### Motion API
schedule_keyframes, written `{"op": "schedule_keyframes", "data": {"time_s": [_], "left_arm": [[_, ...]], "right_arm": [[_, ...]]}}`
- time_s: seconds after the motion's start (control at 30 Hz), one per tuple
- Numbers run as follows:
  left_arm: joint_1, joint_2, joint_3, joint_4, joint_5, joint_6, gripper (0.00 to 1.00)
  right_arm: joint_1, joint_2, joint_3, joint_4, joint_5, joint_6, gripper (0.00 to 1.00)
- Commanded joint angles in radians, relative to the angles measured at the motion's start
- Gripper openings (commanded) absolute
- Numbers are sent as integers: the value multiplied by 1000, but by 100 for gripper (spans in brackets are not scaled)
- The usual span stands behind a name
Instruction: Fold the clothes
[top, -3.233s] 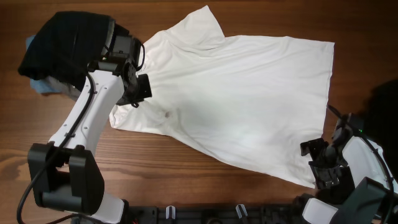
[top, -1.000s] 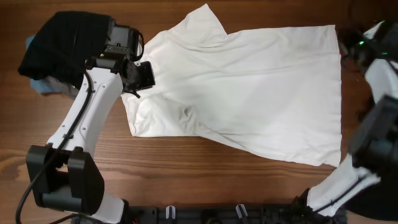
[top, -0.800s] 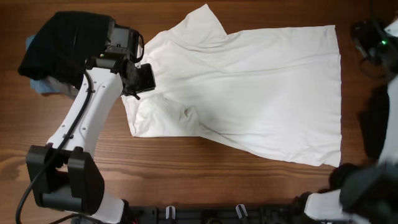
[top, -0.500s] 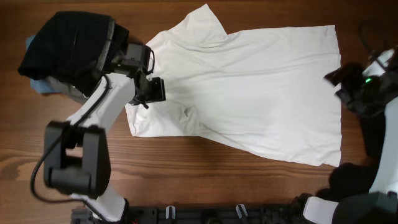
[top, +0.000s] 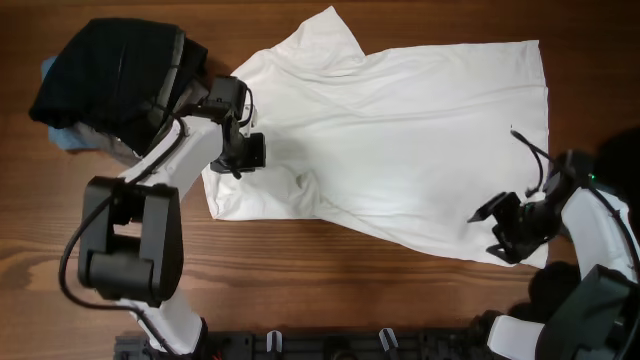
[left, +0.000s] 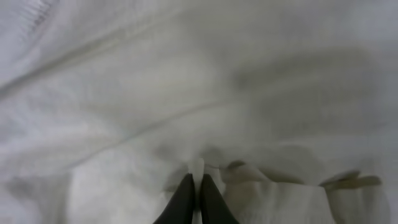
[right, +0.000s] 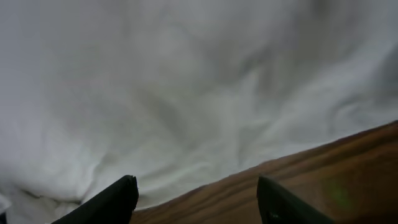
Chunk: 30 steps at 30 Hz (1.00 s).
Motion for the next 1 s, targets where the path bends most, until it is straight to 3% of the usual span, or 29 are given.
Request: {"op": "schedule_keyframes", "data": {"time_s": [0.0,0.27,0.53,0.83,0.97], "left_arm": [[0,-105,19,-7,-18,12,4],[0,-126,19,-37,-17,12,4],[-1,-126,19,-40,-17,12,4],[-1,-126,19,-55,-17,12,4],[-1,-126,19,-55,-17,12,4]], "right_arm": [[-69,5,-1,27,109,71,66],[-196,6,-1,49,333,143,68],[-278,6,-9,92,351,121,68],[-278,37,-85,166,359,119,36],[-278,37,-86,154,381,118,42]]}}
